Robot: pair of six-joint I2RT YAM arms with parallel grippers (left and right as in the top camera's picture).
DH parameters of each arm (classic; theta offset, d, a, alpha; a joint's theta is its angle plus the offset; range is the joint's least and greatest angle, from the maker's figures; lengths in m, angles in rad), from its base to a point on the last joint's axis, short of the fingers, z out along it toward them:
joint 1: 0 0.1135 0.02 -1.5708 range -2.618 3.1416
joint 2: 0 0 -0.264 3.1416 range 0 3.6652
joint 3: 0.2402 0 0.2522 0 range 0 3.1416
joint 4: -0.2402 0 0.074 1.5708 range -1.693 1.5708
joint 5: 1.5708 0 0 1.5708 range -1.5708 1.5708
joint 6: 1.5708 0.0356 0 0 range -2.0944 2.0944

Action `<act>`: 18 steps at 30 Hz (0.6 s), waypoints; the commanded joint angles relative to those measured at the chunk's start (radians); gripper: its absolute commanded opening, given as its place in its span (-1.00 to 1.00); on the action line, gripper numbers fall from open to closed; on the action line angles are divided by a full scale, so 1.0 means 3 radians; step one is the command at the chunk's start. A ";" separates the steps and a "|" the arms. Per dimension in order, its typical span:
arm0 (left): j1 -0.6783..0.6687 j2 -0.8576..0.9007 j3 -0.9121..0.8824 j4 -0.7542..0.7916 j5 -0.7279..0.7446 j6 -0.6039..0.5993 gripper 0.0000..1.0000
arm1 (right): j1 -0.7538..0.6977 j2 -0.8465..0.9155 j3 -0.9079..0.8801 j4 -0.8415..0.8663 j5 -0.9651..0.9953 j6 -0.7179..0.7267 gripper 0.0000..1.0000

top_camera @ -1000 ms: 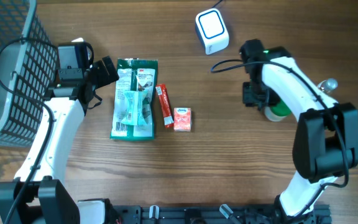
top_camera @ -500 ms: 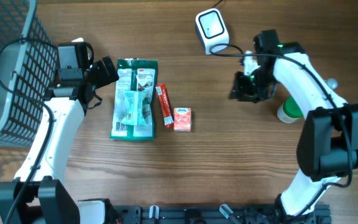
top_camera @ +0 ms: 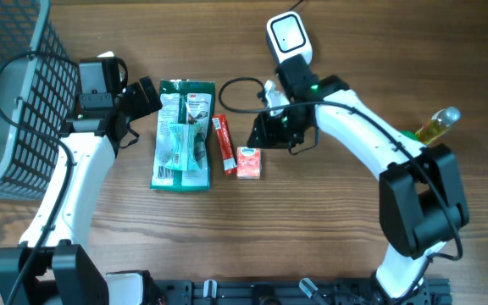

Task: Scan the item barcode
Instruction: 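Move the right gripper over the Kleenex tissue pack, then lower the right gripper around the Kleenex pack and close it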

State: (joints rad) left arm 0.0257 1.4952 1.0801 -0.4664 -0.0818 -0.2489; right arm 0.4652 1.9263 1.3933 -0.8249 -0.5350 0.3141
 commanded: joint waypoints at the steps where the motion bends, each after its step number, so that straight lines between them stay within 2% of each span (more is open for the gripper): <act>1: 0.0011 -0.0009 0.0025 0.0009 -0.0032 0.0029 1.00 | 0.0062 0.0001 -0.0048 0.0006 0.0374 0.0277 -0.25; 3: 0.0011 -0.0009 0.0025 0.0009 -0.0032 0.0029 1.00 | 0.0075 0.0001 -0.0060 0.0004 0.0390 0.0301 -0.38; 11: 0.0011 -0.0009 0.0025 0.0009 -0.0032 0.0029 1.00 | 0.0076 0.0003 -0.0515 0.0356 0.0267 0.0446 -0.35; 18: 0.0011 -0.0009 0.0025 0.0009 -0.0032 0.0029 1.00 | 0.0079 0.0003 -0.0570 0.0474 0.0135 0.0445 -0.35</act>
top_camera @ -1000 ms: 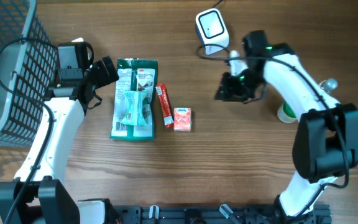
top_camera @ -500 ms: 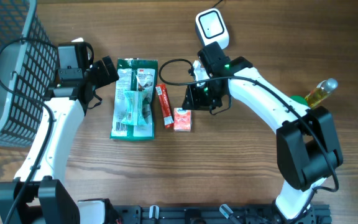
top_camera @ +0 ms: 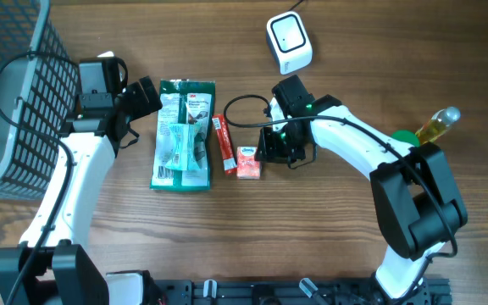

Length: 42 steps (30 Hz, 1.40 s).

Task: Scan the item barcode
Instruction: 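Lower the right gripper around the Kleenex pack and close it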

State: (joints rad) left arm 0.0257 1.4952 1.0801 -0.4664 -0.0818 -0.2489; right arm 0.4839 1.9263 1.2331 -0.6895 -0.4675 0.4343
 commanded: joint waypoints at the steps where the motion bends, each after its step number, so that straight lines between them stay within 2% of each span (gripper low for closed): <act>1: 0.0011 -0.0009 0.0025 0.0008 -0.0032 0.0029 1.00 | 0.0022 0.0003 -0.0050 0.0029 -0.0090 0.0046 -0.34; 8: 0.0011 -0.0009 0.0025 0.0009 -0.0032 0.0029 1.00 | 0.0047 0.0003 -0.0223 0.0340 -0.0081 0.0136 -0.28; 12: 0.0011 -0.0009 0.0025 0.0009 -0.0032 0.0029 1.00 | 0.0047 0.0003 -0.0257 0.0432 -0.0076 0.0132 -0.36; 25: 0.0011 -0.0009 0.0025 0.0009 -0.0032 0.0029 1.00 | 0.0047 0.0003 -0.0454 0.0699 -0.0078 0.0173 -0.37; 28: 0.0011 -0.0009 0.0025 0.0009 -0.0032 0.0029 1.00 | 0.0047 0.0003 -0.0453 0.0699 -0.0079 0.0177 -0.48; 33: 0.0011 -0.0009 0.0025 0.0009 -0.0032 0.0029 1.00 | 0.0047 0.0003 -0.0453 0.0753 -0.0078 0.0220 -0.49; 38: 0.0011 -0.0009 0.0025 0.0008 -0.0032 0.0029 1.00 | 0.0047 0.0003 -0.0453 0.0805 -0.0078 0.0212 -0.70; 42: 0.0011 -0.0009 0.0025 0.0009 -0.0032 0.0029 1.00 | 0.0047 0.0003 -0.0453 0.0814 -0.0037 0.0211 -0.63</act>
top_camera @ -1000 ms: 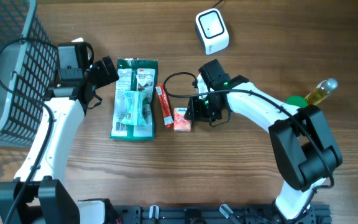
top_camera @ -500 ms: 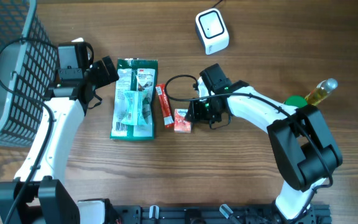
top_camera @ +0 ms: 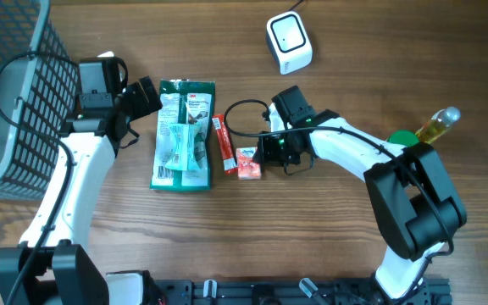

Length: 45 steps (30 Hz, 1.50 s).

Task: Scan the item barcode
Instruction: 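Lower the right gripper around the Kleenex pack and close it, then lift the Kleenex pack and carry it toward the scanner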

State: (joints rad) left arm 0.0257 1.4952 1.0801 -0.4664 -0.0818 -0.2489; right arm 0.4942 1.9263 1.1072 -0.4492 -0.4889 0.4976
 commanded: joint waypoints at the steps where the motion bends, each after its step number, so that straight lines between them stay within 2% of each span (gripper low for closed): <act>1: 0.0011 -0.0009 0.0025 0.0008 -0.0032 0.0029 1.00 | 0.0013 0.0003 -0.0033 0.0011 0.0109 0.0000 -0.62; 8: 0.0011 -0.0009 0.0025 0.0009 -0.0032 0.0029 1.00 | 0.0013 0.0003 -0.0033 0.0018 0.0296 -0.0001 -0.64; 15: 0.0011 -0.0009 0.0025 0.0009 -0.0032 0.0029 1.00 | 0.0013 0.0003 -0.0033 0.0017 0.0296 0.0000 -0.91; 24: 0.0011 -0.0009 0.0025 0.0009 -0.0032 0.0029 1.00 | -0.0046 -0.0001 -0.0029 0.0036 0.0211 0.0000 -0.91; 27: 0.0011 -0.0009 0.0025 0.0009 -0.0032 0.0029 1.00 | -0.0198 -0.0001 -0.0028 0.0037 -0.0291 -0.0017 -0.91; 30: 0.0011 -0.0009 0.0025 0.0009 -0.0032 0.0029 1.00 | -0.0406 -0.0041 -0.0025 0.0083 -0.0998 -0.0393 -0.91; 35: 0.0011 -0.0009 0.0025 0.0008 -0.0032 0.0029 1.00 | -0.0673 -0.0371 -0.0025 -0.0113 -0.1445 -0.0937 -0.91; 38: 0.0011 -0.0009 0.0025 0.0009 -0.0032 0.0029 1.00 | -0.0834 -0.0760 -0.0025 -0.0207 -0.1864 -0.1347 -0.91; 42: 0.0011 -0.0009 0.0025 0.0009 -0.0032 0.0029 1.00 | -0.1059 -0.1144 -0.0025 -0.0210 -0.2169 -0.1411 -0.92; 45: 0.0011 -0.0009 0.0025 0.0009 -0.0032 0.0029 1.00 | -0.1325 -0.1378 -0.0025 -0.0212 -0.2661 -0.1408 -0.91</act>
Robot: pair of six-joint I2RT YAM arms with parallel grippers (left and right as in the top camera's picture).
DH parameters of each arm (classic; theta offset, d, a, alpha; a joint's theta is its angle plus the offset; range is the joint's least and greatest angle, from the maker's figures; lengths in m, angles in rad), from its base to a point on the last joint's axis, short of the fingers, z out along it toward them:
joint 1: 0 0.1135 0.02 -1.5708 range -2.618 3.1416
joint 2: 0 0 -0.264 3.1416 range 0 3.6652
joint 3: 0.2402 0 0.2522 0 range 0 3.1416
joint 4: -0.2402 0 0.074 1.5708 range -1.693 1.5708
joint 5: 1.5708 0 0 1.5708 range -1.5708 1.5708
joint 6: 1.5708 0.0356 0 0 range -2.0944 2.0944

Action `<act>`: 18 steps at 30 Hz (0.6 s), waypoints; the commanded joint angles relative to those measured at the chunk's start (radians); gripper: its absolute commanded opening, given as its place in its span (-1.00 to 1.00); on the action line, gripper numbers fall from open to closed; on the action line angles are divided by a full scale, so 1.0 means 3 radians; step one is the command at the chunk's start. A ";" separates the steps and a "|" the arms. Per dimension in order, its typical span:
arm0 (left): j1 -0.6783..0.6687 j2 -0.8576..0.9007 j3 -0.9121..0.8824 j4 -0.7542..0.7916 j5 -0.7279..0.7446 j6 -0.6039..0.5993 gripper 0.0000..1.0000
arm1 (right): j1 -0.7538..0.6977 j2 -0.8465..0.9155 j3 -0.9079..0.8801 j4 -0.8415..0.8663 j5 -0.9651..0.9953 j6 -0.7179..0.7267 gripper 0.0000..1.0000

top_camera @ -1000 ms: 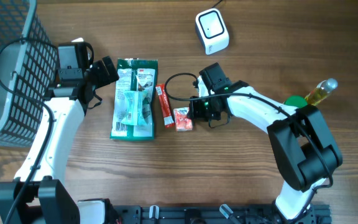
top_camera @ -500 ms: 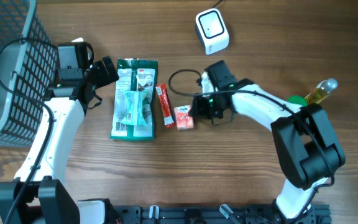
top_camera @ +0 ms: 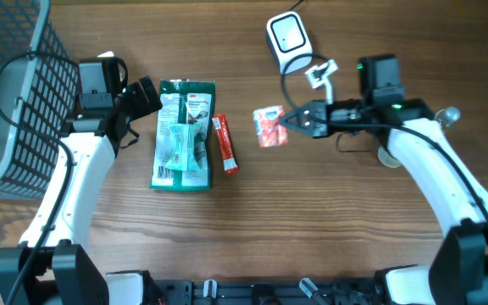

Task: Scan the item barcode
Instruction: 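Lift the Kleenex pack and carry it toward the scanner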

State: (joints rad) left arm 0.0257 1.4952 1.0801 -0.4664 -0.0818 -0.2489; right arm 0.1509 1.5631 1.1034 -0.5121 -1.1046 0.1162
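Note:
In the overhead view my right gripper (top_camera: 286,121) is shut on a small red and white packet (top_camera: 267,128) and holds it off the table, its fingers pointing left. The white barcode scanner (top_camera: 288,38) stands at the back, a short way above and to the right of the packet. My left gripper (top_camera: 146,96) rests at the upper left corner of the green package; its fingers show only as a dark block, so their state is unclear.
A green blister package (top_camera: 183,134) and a red stick pack (top_camera: 224,144) lie left of centre. A dark mesh basket (top_camera: 7,93) fills the far left. A bottle of yellow liquid (top_camera: 445,117) stands behind the right arm.
My right gripper was down at the red packet on the table beside the stick pack. Now it holds the packet up and to the right, nearer the scanner, and the arm has swung right.
My right gripper first hung above the red packet, under the scanner. It then stood lower beside the packet, then right at it on the table. Now the packet is off the table in that gripper. The left arm has stayed still throughout.

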 commanded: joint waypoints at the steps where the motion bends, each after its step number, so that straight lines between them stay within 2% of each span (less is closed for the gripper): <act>1: 0.0011 -0.0009 0.0025 0.0009 -0.0032 0.0029 1.00 | -0.0245 -0.0198 -0.0013 -0.0003 -0.0763 -0.0135 -0.91; 7: 0.0011 -0.0009 0.0025 0.0009 -0.0032 0.0029 1.00 | -0.0464 -0.0225 -0.0013 -0.0004 -0.1709 -0.0047 -0.92; 18: 0.0011 -0.0009 0.0025 0.0009 -0.0032 0.0029 1.00 | -0.0458 -0.0228 -0.0014 -0.0067 -0.1728 0.0322 -0.91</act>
State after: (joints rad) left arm 0.0257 1.4952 1.0801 -0.4664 -0.0818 -0.2489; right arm 0.0120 1.5146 1.1034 -0.5201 -1.5593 0.1841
